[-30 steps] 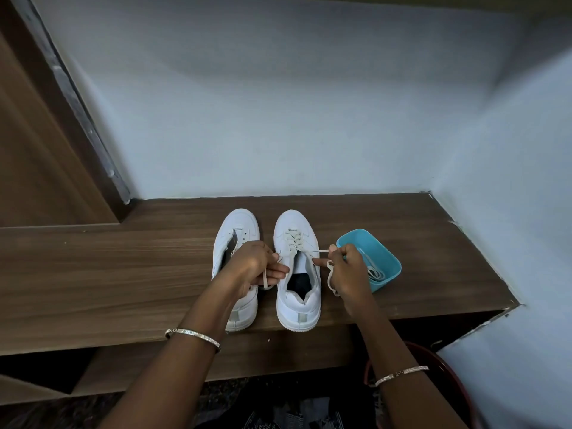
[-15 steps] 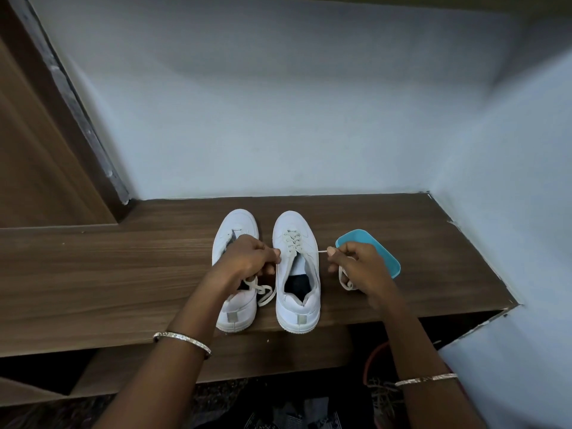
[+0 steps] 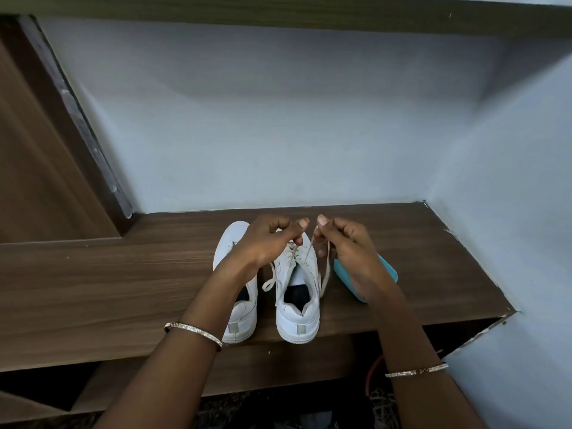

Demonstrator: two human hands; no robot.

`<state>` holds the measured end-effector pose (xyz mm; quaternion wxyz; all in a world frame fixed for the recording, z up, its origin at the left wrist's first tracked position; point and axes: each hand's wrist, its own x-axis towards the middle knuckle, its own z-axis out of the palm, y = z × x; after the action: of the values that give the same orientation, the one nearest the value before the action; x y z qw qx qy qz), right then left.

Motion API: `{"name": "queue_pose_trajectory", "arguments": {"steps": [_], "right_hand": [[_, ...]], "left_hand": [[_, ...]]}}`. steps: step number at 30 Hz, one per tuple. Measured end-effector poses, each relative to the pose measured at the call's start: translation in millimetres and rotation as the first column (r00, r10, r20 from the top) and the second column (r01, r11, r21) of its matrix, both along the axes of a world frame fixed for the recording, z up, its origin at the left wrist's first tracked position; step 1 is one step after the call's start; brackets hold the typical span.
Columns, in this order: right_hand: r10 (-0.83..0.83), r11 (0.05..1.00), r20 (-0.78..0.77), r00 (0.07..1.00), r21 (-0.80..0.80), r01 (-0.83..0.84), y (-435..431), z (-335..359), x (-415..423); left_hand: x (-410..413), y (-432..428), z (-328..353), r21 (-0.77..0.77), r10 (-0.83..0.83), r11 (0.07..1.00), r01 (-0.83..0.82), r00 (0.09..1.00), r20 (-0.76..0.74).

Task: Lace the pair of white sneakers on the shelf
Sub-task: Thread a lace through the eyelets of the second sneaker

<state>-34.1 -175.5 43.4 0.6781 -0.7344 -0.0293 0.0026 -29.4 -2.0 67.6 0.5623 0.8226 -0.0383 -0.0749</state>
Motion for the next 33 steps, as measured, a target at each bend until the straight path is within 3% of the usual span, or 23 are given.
{"name": "queue_pose_trajectory", "arguments": {"steps": [5, 9, 12, 16, 20, 23, 25, 30, 33], "right_hand": [[0.076, 0.991, 0.043, 0.996, -0.117, -0.07, 1.6, 14.1, -0.5], [0.043, 0.998, 0.062, 0.997, -0.043, -0.041, -4.3, 17.5, -3.5], [0.001, 0.999, 0.059, 0.998, 0.047, -0.003, -8.2, 20.3, -7.4], [0.039, 0.999, 0.078, 0.996, 0.01, -0.04, -6.6, 28.4, -10.5], [0.132, 0.973, 0.141, 0.981, -0.207, -0.101, 5.2, 46.9, -11.1], [0.16, 0.936, 0.195, 0.968, -0.342, -0.086, 7.8, 59.9, -8.3], [0.174, 0.932, 0.209, 0.962, -0.35, -0.093, 7.3, 67.8, -10.6], [0.257, 0.94, 0.094, 0.962, -0.256, -0.226, 6.8, 69.4, -21.0], [0.26, 0.962, -0.161, 0.952, -0.045, -0.27, 6.9, 53.3, -25.2]], "left_hand": [[2.3, 1.5, 7.7, -0.087, -0.042, 0.996, 0.036, 0.997, -0.071], [-0.7, 10.9, 14.3, -0.045, -0.097, 0.995, 0.092, 0.987, -0.126], [-3.5, 20.3, 18.0, -0.115, -0.083, 0.991, 0.067, 0.986, -0.142], [-10.8, 20.9, 22.7, -0.071, -0.133, 0.989, 0.13, 0.99, -0.038], [-15.0, 9.5, 29.1, 0.072, -0.233, 0.971, 0.229, 0.971, 0.057], [-12.9, 4.3, 34.9, 0.124, -0.174, 0.98, 0.158, 0.975, 0.138], [-12.1, 2.2, 37.0, 0.093, -0.114, 0.991, 0.099, 0.978, 0.174], [-12.3, 2.6, 32.6, 0.081, -0.124, 0.991, 0.11, 0.97, 0.207], [-9.9, 3.7, 28.9, 0.04, -0.136, 0.991, 0.13, 0.976, 0.173]]}}
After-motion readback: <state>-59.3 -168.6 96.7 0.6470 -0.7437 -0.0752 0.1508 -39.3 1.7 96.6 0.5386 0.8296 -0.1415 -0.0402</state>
